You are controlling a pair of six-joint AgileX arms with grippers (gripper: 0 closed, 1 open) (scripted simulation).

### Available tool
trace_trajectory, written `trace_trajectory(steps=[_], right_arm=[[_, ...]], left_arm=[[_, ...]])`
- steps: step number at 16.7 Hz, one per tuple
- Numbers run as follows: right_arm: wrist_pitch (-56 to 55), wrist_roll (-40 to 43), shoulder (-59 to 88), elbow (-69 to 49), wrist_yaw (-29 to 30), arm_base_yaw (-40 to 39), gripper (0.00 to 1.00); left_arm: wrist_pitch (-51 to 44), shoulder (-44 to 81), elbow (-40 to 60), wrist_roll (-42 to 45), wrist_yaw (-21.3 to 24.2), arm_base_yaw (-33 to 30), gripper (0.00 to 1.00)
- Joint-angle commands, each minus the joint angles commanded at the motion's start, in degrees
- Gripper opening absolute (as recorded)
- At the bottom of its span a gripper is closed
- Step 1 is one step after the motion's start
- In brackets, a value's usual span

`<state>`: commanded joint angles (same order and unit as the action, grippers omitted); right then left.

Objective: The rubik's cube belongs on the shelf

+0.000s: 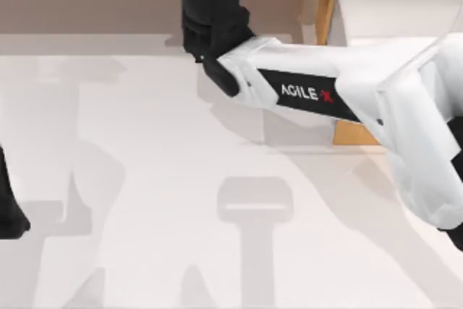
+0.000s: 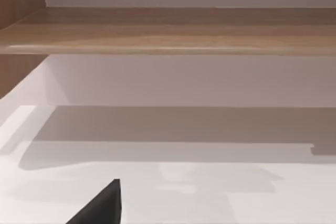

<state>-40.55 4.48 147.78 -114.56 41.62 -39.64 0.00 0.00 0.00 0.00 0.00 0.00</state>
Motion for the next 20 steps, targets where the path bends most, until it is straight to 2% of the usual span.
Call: trace_trajectory(steps=[8, 11, 15, 20], right_arm=[[0.0, 0.0, 0.0, 0.0, 0.0, -0.2, 1.0], [-2.8, 2.8, -0.8, 3.4, -0.2, -1.1, 1.0], [-13.5, 13.5, -4.1, 16.1, -0.9, -3.2, 1.0], [-33.5, 36.1, -9.9, 44.2, -2.5, -4.2, 1.0]], left_arm=[[0.0, 0.0, 0.0, 0.0, 0.0, 0.0, 1.0], [0.0, 0.0, 0.0, 0.0, 0.0, 0.0, 1.0], [0.0, 0.0, 0.0, 0.0, 0.0, 0.0, 1.0], [0.0, 0.0, 0.0, 0.0, 0.0, 0.0, 1.0]])
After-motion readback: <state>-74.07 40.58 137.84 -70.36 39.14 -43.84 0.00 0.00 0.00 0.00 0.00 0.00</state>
